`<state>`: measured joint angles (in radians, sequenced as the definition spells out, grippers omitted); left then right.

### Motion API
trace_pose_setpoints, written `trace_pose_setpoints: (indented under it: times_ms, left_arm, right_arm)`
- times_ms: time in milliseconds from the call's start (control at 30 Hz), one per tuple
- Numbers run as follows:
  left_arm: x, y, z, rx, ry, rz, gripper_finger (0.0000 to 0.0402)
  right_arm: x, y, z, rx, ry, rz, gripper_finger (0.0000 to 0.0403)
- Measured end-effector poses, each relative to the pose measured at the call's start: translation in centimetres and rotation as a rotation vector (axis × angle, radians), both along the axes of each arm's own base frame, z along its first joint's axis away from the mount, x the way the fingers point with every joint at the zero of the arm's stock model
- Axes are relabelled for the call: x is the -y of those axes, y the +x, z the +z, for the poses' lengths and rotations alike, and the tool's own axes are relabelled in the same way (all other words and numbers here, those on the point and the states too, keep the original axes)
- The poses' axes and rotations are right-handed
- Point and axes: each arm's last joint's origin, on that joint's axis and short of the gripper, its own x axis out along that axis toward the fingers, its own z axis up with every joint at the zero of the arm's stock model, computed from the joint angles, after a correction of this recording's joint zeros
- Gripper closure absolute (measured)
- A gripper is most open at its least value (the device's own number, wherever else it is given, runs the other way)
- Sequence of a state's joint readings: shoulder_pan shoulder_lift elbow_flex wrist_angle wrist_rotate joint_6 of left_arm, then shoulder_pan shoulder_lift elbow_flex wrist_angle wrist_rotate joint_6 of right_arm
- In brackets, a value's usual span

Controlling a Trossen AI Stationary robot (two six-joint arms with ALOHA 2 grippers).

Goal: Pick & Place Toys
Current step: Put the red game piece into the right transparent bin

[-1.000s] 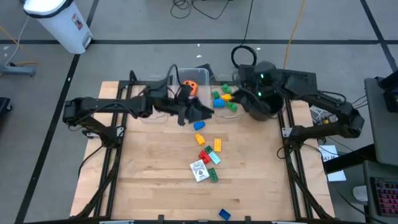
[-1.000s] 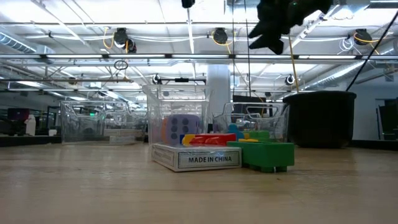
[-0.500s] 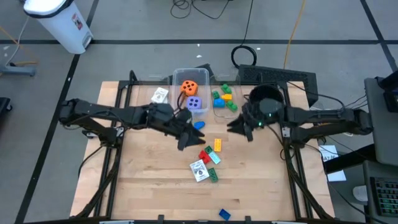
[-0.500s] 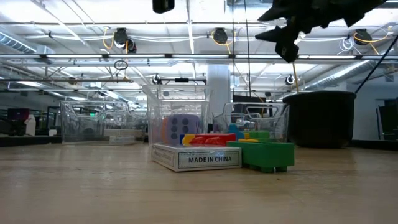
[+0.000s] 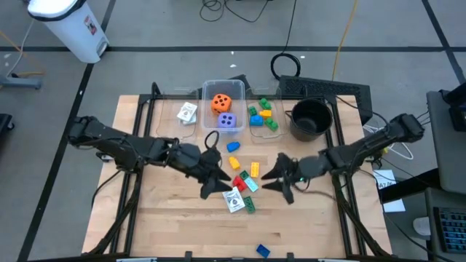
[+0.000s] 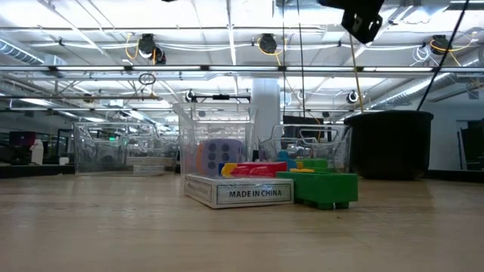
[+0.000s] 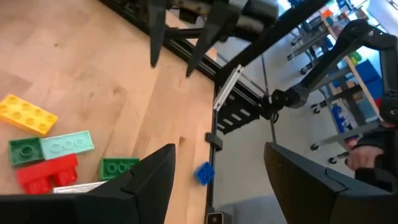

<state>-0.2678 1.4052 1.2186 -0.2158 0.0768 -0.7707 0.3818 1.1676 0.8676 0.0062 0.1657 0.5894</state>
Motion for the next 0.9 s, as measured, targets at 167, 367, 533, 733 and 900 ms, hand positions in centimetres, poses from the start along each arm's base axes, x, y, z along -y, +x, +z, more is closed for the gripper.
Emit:
trace_pose_setpoints:
  times_ms: [167,367,533,733,900]
  left_arm:
    - [1.7,-0.5,0.0,0.006,0.016,-0.015,0.0151]
    - [3.8,-1.3,0.0,0.004,0.012,-0.015,0.0151]
    - [5.4,-2.1,0.0,0.009,0.013,0.020,0.0151]
    - [7.0,-3.0,0.1,0.025,0.022,0.102,0.0151]
    - [7.8,-3.6,0.1,0.037,0.013,0.183,0.0151]
  right_arm:
    - [-2.5,2.6,-1.1,-0.165,-0.138,-0.006,0.0248]
    - [-3.6,6.4,-3.8,-0.330,-0.228,-0.030,0.0248]
    - [-3.0,8.4,-6.9,-0.414,-0.226,-0.131,0.0248]
    - [-1.9,9.7,-9.5,-0.484,-0.201,-0.218,0.0248]
    - [-1.3,10.3,-11.1,-0.525,-0.204,-0.242,0.0248]
